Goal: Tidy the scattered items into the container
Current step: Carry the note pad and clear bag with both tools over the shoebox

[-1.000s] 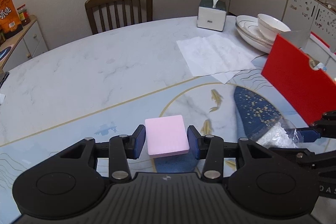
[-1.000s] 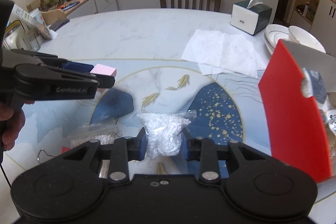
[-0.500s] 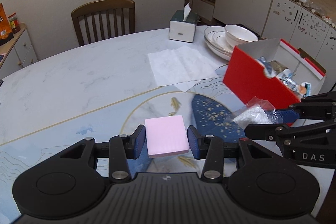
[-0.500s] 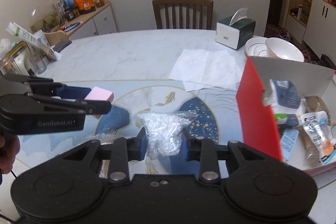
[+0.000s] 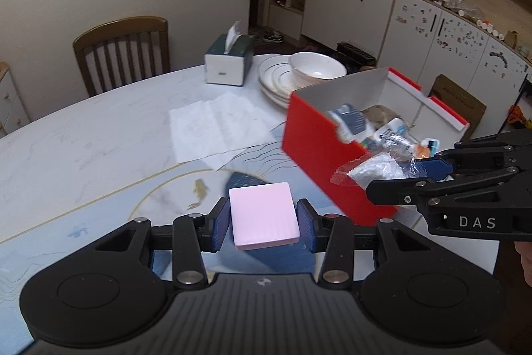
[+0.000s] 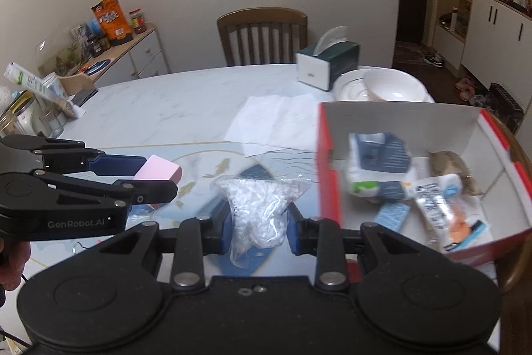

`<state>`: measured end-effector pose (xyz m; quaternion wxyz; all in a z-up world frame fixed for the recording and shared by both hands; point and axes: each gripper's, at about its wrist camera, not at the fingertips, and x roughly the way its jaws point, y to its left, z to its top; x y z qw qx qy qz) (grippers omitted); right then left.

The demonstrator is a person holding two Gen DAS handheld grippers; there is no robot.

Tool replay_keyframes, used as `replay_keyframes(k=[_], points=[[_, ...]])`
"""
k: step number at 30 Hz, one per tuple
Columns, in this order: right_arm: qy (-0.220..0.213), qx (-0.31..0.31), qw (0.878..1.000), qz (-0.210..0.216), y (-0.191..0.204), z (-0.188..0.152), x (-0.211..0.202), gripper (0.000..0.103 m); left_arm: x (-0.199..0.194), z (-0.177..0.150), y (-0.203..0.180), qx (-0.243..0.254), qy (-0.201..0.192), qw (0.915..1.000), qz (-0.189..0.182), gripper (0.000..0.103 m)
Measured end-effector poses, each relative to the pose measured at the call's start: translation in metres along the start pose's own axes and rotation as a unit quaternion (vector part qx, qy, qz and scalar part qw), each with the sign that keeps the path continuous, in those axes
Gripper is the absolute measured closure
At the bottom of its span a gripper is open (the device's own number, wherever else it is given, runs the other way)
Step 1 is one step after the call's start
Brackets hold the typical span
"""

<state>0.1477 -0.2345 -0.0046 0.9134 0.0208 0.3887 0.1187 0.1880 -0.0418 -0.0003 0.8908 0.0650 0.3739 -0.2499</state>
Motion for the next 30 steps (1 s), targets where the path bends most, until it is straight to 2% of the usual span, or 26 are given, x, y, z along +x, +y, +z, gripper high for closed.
replay_keyframes(k=[17, 30], points=[[-0.008, 0.022, 0.999, -0.04, -0.107, -0.007, -0.023, 0.073, 0.045, 0.041, -0.102, 0.049, -0.008, 0.9978, -0.044, 0.06], [-0.003, 0.031, 0.996, -0.078, -0.189, -0.007, -0.017, 0.073, 0.098, 0.066, -0.162, 0.083, 0.014, 0.9952, -0.049, 0.06]])
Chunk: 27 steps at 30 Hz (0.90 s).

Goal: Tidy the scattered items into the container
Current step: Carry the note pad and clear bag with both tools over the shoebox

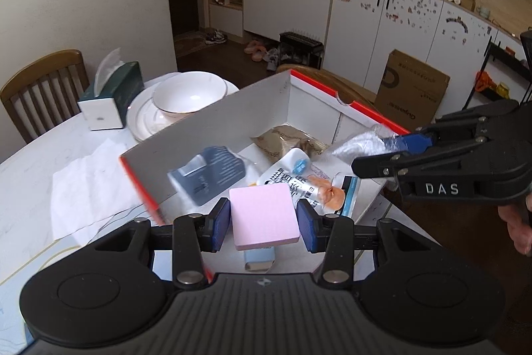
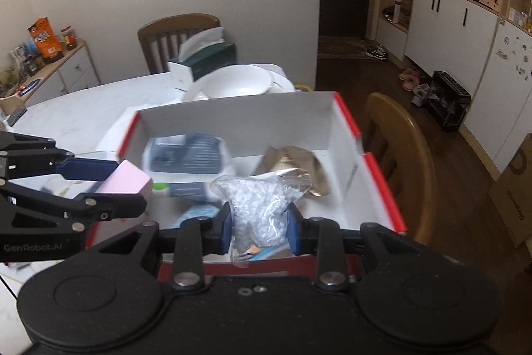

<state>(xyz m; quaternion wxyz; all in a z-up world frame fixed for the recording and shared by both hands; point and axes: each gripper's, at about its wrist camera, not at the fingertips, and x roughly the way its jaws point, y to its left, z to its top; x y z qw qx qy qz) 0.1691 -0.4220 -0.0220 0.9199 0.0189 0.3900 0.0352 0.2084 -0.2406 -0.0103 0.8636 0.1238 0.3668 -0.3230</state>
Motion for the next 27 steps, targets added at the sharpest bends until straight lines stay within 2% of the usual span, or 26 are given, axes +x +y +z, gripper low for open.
replay_keyframes(k=[9, 22, 27], points=[[0.027, 0.013, 1.0, -0.003, -0.03, 0.008, 0.035, 0.073, 0.042, 0.014, -0.01, 0.018, 0.047, 0.9987, 0.0, 0.06], [0.089, -0.015, 0.996, -0.008, -0.033, 0.01, 0.08, 0.073, 0.091, 0.023, -0.015, 0.048, 0.121, 0.9915, -0.007, 0.06], [0.094, -0.017, 0.995, -0.006, -0.033, 0.01, 0.084, 0.073, 0.107, 0.02, -0.013, 0.055, 0.153, 0.9866, -0.011, 0.061]])
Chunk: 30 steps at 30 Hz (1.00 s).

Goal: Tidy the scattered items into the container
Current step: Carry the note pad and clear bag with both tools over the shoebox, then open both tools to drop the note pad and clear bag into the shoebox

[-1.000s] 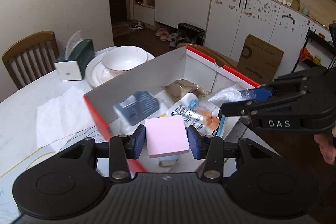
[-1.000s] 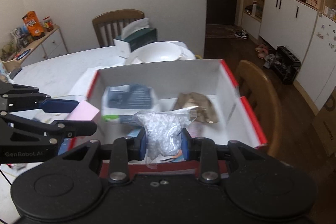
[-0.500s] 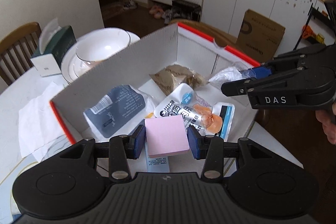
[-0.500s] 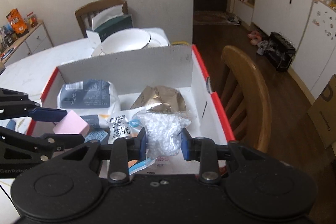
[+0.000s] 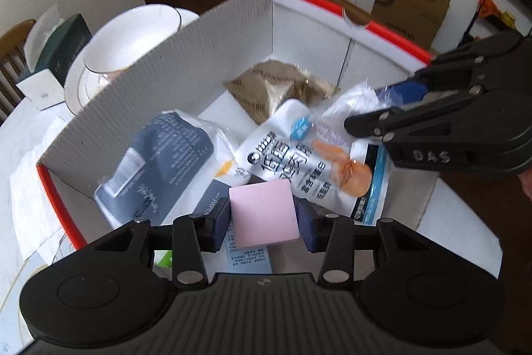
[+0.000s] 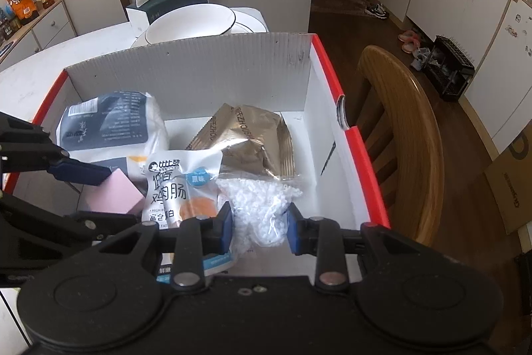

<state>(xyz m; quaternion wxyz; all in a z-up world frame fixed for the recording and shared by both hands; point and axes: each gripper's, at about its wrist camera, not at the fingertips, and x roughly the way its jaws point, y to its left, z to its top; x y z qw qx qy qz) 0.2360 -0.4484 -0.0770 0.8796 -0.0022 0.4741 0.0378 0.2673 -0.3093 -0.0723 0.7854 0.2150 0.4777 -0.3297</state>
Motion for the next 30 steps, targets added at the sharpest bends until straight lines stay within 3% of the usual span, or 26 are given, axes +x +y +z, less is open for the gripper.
replay_keyframes(k=[13, 22, 30], points=[[-0.004, 0.01, 1.0, 0.004, -0.007, 0.0, -0.004, 0.067, 0.009, -0.001, 0.003, -0.016, 0.013, 0.9997, -0.012, 0.061], [-0.017, 0.017, 1.0, 0.002, -0.011, -0.002, -0.017, 0.057, -0.009, -0.006, 0.004, -0.029, -0.013, 0.9995, -0.009, 0.054], [-0.028, 0.023, 0.999, 0.01, -0.011, -0.004, -0.035, 0.055, -0.029, -0.012, 0.003, -0.048, -0.043, 0.9977, -0.02, 0.051]])
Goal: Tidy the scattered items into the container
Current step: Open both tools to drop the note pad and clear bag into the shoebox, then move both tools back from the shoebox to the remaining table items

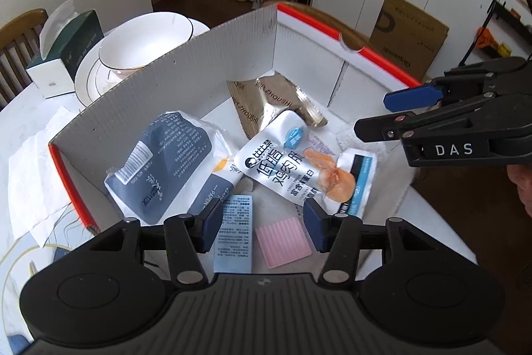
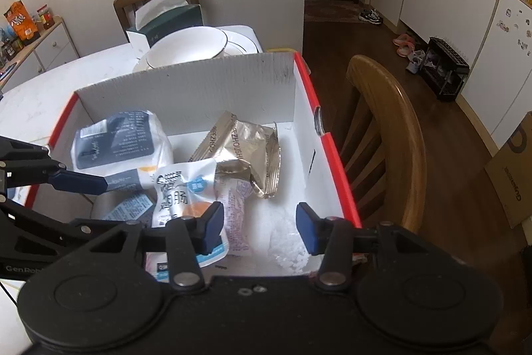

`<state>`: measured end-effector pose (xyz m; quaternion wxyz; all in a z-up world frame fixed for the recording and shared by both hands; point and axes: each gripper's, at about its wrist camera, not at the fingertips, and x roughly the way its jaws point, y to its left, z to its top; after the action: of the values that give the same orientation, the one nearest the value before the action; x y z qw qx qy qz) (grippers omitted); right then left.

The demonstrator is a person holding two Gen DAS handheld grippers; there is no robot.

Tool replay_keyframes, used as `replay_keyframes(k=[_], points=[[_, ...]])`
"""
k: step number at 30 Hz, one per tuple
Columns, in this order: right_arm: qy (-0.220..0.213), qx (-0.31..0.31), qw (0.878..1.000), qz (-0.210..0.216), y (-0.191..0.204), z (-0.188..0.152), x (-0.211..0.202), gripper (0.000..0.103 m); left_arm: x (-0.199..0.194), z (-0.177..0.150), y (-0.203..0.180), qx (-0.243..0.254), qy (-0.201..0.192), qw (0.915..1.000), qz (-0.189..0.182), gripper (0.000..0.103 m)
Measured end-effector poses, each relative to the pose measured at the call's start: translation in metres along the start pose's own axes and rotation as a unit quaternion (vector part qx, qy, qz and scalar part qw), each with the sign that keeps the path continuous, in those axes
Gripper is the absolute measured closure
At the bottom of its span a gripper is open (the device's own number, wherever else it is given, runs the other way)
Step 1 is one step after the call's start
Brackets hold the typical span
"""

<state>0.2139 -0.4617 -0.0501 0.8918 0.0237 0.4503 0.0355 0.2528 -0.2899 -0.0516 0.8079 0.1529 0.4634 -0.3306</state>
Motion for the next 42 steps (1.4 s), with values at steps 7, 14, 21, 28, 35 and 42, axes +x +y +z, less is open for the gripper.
replay_keyframes(k=[7, 14, 21, 28, 35, 42], points=[[-0.013, -0.008, 1.0, 0.011, 0.015, -0.002, -0.018, 0.055, -0.026, -0.008, -0.001, -0.017, -0.037, 0.9991, -0.007, 0.051], [-0.025, -0.019, 0.999, 0.02, 0.036, -0.003, -0.035, 0.055, -0.052, -0.018, 0.008, -0.033, -0.067, 0.9972, -0.01, 0.051], [-0.035, -0.031, 0.999, 0.022, 0.066, -0.008, -0.048, 0.048, -0.08, -0.034, 0.02, -0.043, -0.096, 0.9944, -0.013, 0.051], [-0.048, -0.04, 0.998, 0.027, 0.101, -0.013, -0.057, 0.043, -0.105, -0.054, 0.033, -0.041, -0.118, 0.9921, -0.01, 0.044], [-0.056, -0.048, 0.997, 0.037, 0.137, -0.022, -0.064, 0.04, -0.125, -0.08, 0.054, -0.056, -0.125, 0.9905, -0.009, 0.041], [-0.062, -0.066, 0.995, 0.044, 0.175, -0.031, -0.067, 0.035, -0.145, -0.11, 0.08, -0.077, -0.133, 0.9881, -0.001, 0.041]])
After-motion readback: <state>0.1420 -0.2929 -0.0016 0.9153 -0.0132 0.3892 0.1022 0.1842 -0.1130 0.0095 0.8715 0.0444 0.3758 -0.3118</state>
